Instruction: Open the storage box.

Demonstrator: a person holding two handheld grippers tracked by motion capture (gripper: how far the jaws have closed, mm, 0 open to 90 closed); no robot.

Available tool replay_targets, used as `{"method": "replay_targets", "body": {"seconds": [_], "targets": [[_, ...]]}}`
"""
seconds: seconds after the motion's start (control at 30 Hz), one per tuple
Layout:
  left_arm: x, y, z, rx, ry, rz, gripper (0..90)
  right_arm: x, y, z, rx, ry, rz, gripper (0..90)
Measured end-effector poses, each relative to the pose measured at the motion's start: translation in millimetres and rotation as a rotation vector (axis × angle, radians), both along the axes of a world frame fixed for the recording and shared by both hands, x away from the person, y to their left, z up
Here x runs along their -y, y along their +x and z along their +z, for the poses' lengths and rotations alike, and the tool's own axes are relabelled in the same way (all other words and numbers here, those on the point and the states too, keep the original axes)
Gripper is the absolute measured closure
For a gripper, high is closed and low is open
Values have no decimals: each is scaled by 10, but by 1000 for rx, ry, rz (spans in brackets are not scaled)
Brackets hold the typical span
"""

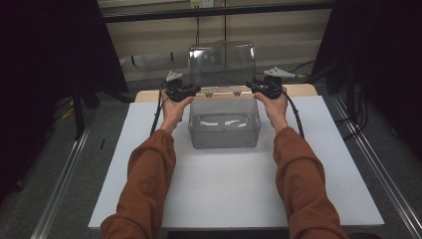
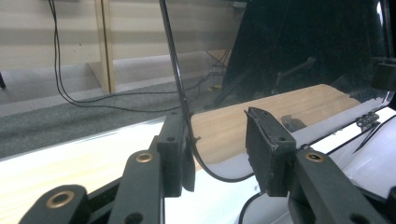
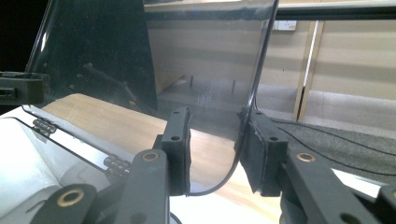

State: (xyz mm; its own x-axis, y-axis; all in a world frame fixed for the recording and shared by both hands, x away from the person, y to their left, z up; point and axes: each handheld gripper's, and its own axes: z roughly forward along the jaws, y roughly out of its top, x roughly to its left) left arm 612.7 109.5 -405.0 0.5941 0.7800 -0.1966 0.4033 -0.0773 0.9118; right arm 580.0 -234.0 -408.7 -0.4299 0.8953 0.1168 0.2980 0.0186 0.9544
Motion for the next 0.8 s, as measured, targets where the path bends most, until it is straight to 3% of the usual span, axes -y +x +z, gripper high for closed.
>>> {"method": "replay_targets", "body": {"seconds": [0.33, 0.8], "targets": [[-17, -23, 57, -13, 28, -1, 645, -22, 32, 41, -30, -24, -9, 627], [-31, 3, -1, -52, -5, 3, 607, -23, 78, 20, -80, -9, -17, 591]]}}
